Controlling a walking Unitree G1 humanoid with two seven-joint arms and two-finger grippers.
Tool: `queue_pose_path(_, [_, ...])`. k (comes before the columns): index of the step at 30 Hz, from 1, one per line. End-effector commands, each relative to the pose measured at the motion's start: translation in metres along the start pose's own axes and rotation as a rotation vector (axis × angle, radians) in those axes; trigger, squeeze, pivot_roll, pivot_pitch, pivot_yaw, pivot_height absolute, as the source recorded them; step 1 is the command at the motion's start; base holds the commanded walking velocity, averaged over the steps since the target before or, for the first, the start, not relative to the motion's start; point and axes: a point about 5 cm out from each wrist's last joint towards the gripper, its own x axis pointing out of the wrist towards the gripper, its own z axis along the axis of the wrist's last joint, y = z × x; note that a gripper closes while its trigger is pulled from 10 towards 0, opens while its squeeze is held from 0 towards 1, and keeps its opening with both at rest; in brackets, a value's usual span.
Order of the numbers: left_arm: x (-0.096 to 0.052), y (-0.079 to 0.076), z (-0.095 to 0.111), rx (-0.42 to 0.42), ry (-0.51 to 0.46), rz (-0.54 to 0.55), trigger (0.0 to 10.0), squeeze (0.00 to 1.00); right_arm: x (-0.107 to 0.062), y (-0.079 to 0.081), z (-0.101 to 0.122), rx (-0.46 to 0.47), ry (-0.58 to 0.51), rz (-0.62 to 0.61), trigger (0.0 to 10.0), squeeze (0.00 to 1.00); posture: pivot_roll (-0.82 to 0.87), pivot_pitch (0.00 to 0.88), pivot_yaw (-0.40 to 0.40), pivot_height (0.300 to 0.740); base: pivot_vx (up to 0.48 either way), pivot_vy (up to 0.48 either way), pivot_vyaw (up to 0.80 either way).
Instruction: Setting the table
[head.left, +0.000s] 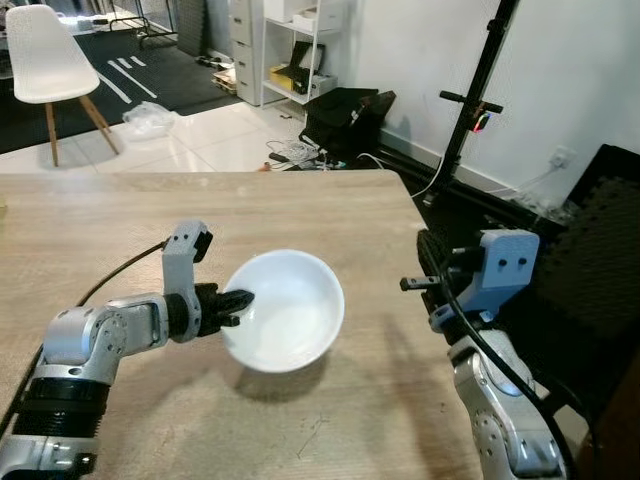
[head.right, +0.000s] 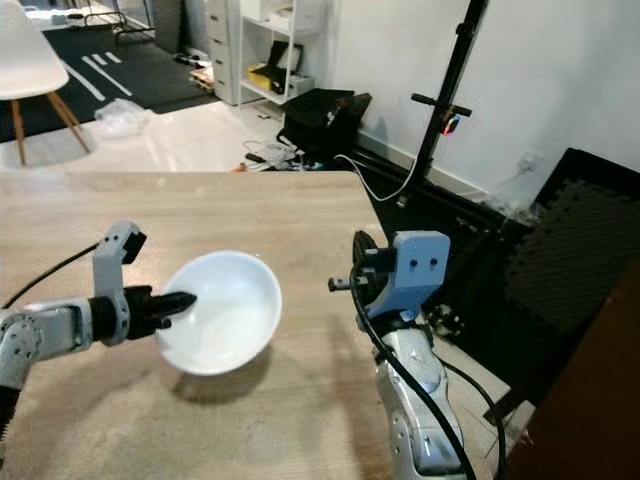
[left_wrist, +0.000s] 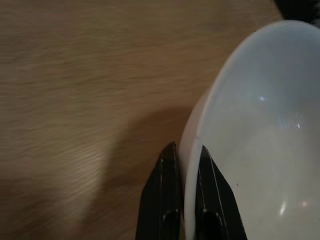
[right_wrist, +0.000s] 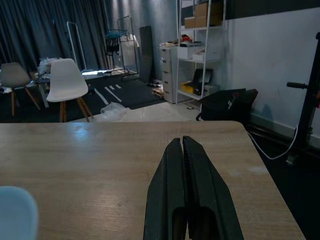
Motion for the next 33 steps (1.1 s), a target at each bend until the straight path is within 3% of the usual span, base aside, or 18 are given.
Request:
queue_pose_path(1, [-0.001,0.0,-0.001,0.03,0.039,-0.021,10.0,0.0,0.0,0.0,0.004,-0.006,-0.02,0.013,10.0,0.0,0.05,0.054,0.016,0.74,0.0,0.0,0.0])
queue_pose_path(8, [0.001,0.0,-0.008,0.052,0.125,-0.08,10.0,0.0,0.001,0.0,0.004,-0.011,-0.02,0.018,10.0,0.0,0.06,0.057,0.017,0.74,0.0,0.0,0.0])
queue_pose_path(18, [0.002,0.007,-0.015,-0.028,0.14,-0.067,10.0,0.0,-0.004,-0.006,0.004,-0.022,-0.016,-0.003,10.0,0.0,0.04,0.059,0.027,0.74,0.0,0.0,0.0])
queue_pose_path(19, [0.002,0.007,-0.016,-0.029,0.141,-0.068,10.0,0.14,-0.004,-0.006,0.004,-0.023,-0.014,-0.004,10.0,0.0,0.04,0.058,0.026,0.74,0.0,0.0,0.0])
queue_pose_path(20, [0.002,0.008,-0.017,-0.03,0.143,-0.07,10.0,0.14,-0.005,-0.006,0.004,-0.023,-0.012,-0.004,10.0,0.0,0.04,0.057,0.024,0.74,0.0,0.0,0.0])
queue_pose_path(21, [0.002,0.007,-0.017,-0.034,0.143,-0.073,10.0,0.62,-0.005,-0.006,0.003,-0.023,-0.012,-0.004,10.0,0.0,0.04,0.057,0.024,0.74,0.0,0.0,0.0])
queue_pose_path(22, [0.002,0.007,-0.018,-0.034,0.144,-0.073,10.0,1.0,-0.005,-0.006,0.003,-0.023,-0.011,-0.002,10.0,0.0,0.04,0.058,0.022,0.74,0.0,0.0,0.0])
queue_pose_path(32, [0.0,0.01,-0.018,-0.045,0.123,-0.067,10.0,1.0,-0.002,-0.004,0.004,-0.019,-0.014,0.01,10.0,0.0,0.04,0.057,0.015,0.74,0.0,0.0,0.0])
queue_pose_path(33, [-0.002,0.008,-0.012,-0.036,0.098,-0.076,10.0,0.0,-0.002,-0.004,0.004,-0.019,-0.013,0.009,10.0,0.0,0.04,0.056,0.015,0.74,0.0,0.0,0.0])
